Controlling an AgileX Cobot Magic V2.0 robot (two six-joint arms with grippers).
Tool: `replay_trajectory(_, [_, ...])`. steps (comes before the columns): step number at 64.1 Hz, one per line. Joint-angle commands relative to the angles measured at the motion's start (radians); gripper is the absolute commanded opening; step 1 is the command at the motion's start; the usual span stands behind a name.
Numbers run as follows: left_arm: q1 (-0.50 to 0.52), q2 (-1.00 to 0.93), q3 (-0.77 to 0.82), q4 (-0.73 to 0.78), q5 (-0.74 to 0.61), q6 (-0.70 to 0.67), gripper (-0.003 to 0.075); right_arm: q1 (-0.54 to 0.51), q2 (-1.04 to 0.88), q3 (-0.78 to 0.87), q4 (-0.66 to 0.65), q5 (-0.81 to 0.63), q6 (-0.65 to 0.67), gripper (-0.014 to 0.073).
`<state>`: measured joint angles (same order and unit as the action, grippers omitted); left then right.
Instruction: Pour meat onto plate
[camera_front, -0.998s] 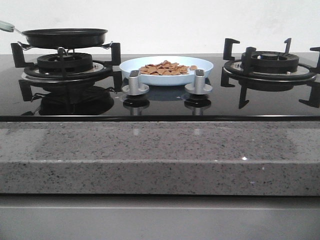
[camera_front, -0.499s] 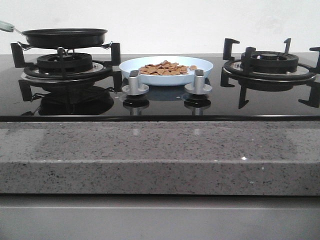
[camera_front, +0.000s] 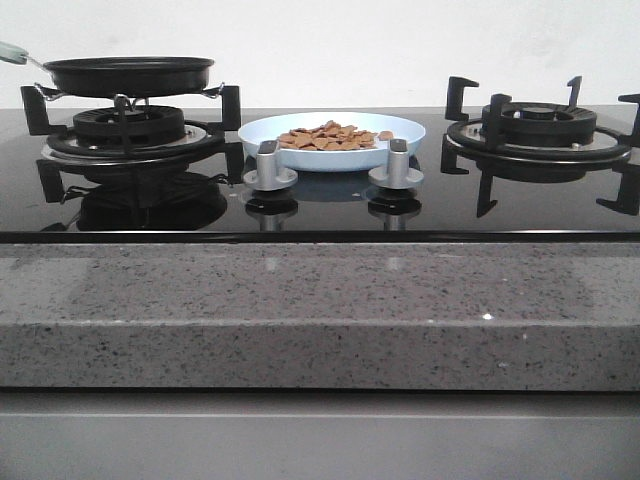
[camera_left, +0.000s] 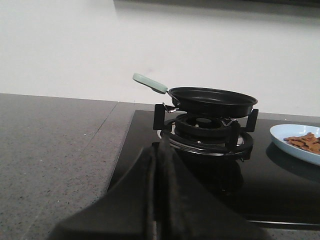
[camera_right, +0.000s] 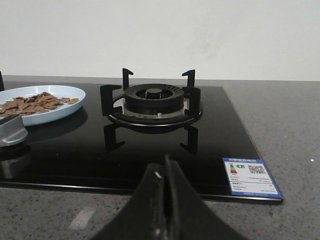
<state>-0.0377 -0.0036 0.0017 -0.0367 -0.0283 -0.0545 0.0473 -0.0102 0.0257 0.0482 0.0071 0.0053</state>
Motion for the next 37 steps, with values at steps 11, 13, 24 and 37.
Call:
replay_trajectory(11, [0.000, -0.015, 0.007, -0.002, -0.080, 0.000, -0.0020, -0.007, -0.017, -0.005, -0.015, -0.089, -0.005, -0.0120])
replay_trajectory(13, [0.000, -0.015, 0.007, -0.002, -0.080, 0.000, -0.0020, -0.008, -0.017, -0.005, -0.015, -0.089, -0.005, -0.0120])
replay_trajectory(24, [0.000, -0.015, 0.007, -0.002, -0.080, 0.000, -0.0020, -0.018, -0.017, -0.005, -0.015, -0.089, -0.005, -0.0120])
replay_trajectory(37, [0.000, -0.015, 0.007, -0.002, -0.080, 0.000, -0.0020, -0.026, -0.017, -0.005, -0.015, -0.089, -0.005, -0.0120])
